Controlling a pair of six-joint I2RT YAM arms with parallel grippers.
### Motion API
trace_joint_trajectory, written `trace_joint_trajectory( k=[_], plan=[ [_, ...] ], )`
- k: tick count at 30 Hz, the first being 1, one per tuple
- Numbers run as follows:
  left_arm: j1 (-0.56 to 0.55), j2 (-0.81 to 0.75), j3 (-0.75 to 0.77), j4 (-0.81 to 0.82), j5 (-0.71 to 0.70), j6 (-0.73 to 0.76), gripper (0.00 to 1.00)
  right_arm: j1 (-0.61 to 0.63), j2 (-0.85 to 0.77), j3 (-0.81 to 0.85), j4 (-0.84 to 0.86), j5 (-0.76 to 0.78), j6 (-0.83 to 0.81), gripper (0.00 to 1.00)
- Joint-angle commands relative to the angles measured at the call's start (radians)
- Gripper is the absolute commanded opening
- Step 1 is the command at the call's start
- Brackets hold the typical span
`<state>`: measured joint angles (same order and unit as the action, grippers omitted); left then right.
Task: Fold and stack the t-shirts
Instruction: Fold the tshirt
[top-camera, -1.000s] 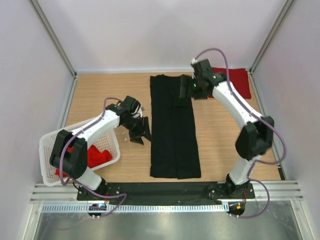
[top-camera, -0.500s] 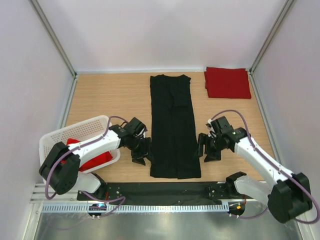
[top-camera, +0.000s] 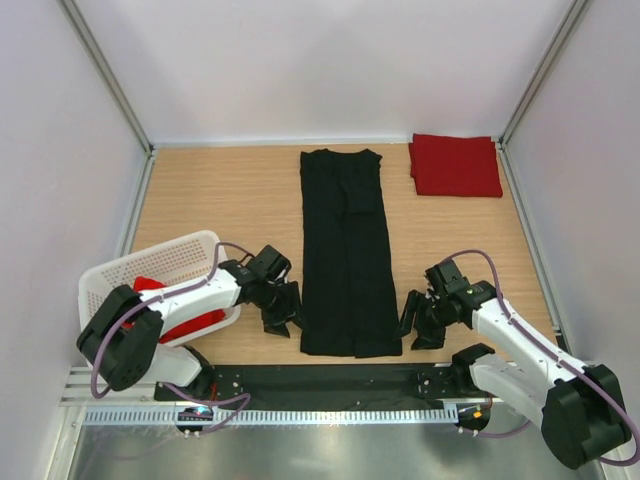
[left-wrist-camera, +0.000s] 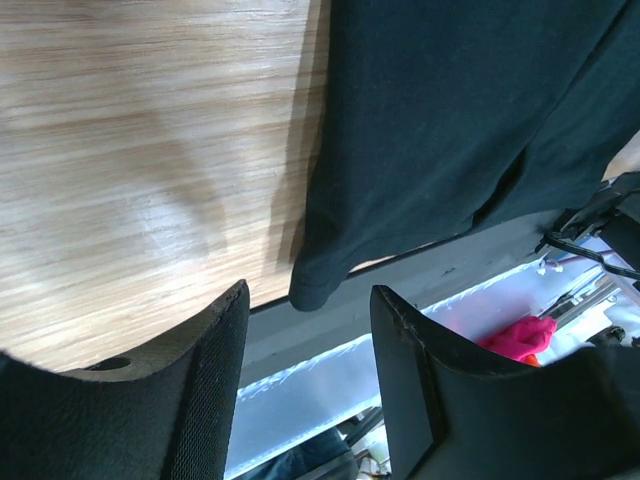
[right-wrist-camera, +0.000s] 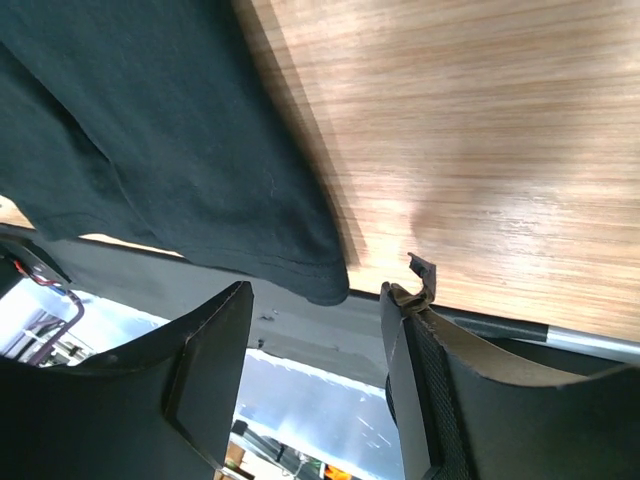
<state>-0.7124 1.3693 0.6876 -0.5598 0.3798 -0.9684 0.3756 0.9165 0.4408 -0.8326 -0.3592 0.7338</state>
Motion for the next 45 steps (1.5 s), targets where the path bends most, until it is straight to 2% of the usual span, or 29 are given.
trace_joint_trajectory(
  k=[1, 7, 20, 28, 37, 43, 44, 45],
  plan=[
    [-0.013, 0.017, -0.013, 0.073, 0.002, -0.033, 0.54, -0.001, -0.011, -0.011, 0.033, 0.006, 0.032, 0.60],
    [-0.038, 0.054, -0.020, 0.100, -0.021, -0.072, 0.55, -0.003, -0.010, -0.048, 0.055, 0.006, 0.033, 0.53],
    [-0.104, 0.045, -0.071, 0.136, -0.027, -0.144, 0.50, -0.001, 0.059, -0.088, 0.107, -0.012, -0.002, 0.51],
    [-0.121, 0.030, -0.114, 0.187, -0.028, -0.185, 0.48, -0.003, 0.048, -0.102, 0.133, -0.047, -0.004, 0.49],
    [-0.128, 0.011, -0.135, 0.195, -0.038, -0.197, 0.36, -0.001, 0.061, -0.137, 0.179, -0.058, -0.004, 0.47],
    [-0.139, 0.011, -0.138, 0.204, -0.050, -0.200, 0.19, -0.001, 0.032, -0.152, 0.173, -0.058, -0.001, 0.26],
    [-0.142, 0.011, -0.137, 0.208, -0.051, -0.201, 0.10, -0.003, 0.022, -0.160, 0.171, -0.058, -0.001, 0.07],
    [-0.154, 0.011, -0.138, 0.209, -0.053, -0.207, 0.03, -0.001, 0.006, -0.162, 0.165, -0.061, 0.004, 0.01]
  ],
)
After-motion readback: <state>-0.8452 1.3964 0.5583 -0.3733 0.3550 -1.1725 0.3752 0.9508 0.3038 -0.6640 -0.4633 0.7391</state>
